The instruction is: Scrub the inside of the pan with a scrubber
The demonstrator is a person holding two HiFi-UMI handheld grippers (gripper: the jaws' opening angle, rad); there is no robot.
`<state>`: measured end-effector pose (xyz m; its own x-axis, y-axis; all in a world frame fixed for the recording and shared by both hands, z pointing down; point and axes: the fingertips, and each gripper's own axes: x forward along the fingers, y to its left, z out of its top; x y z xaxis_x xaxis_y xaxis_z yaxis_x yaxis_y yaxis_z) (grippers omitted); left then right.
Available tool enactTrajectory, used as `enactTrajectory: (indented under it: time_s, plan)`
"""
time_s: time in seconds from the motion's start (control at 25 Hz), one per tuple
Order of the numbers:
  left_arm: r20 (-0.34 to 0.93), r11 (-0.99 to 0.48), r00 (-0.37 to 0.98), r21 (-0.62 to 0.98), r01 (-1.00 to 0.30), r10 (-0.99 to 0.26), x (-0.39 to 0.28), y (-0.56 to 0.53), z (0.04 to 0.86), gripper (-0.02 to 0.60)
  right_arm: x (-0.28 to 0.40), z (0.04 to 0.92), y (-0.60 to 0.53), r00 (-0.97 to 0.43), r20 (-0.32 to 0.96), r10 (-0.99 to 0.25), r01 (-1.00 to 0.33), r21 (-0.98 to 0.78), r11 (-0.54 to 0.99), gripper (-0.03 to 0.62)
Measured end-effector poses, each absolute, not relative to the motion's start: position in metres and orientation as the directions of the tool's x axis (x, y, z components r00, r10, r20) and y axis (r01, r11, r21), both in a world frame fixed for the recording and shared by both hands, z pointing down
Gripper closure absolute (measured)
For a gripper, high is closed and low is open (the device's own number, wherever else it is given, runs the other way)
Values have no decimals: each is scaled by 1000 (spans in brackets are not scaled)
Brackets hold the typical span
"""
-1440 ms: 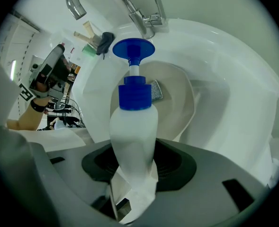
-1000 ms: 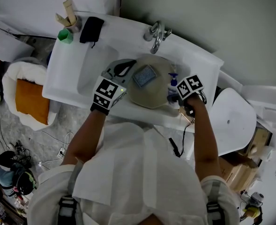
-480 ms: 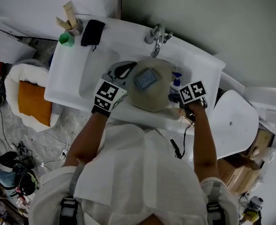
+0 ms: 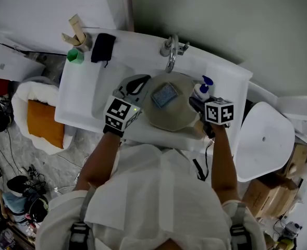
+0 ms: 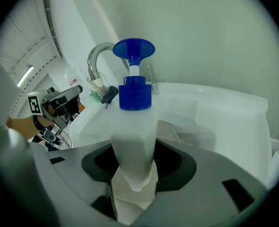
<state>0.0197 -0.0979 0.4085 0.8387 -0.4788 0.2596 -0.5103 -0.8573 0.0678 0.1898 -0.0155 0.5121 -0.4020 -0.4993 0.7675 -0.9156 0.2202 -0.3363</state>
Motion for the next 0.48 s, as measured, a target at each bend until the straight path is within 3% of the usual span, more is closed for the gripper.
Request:
enactTrajectory:
  time_s: [0.24, 0.48]
  plan:
    - [285, -861, 835, 57, -506, -472, 22, -100, 411, 565, 200, 498, -61, -359, 634, -684, -931, -288, 222, 396]
    - [310, -849, 817, 57, -526, -485, 18, -106, 417, 565, 209, 500, -103, -301, 550, -779, -952, -219, 213, 396]
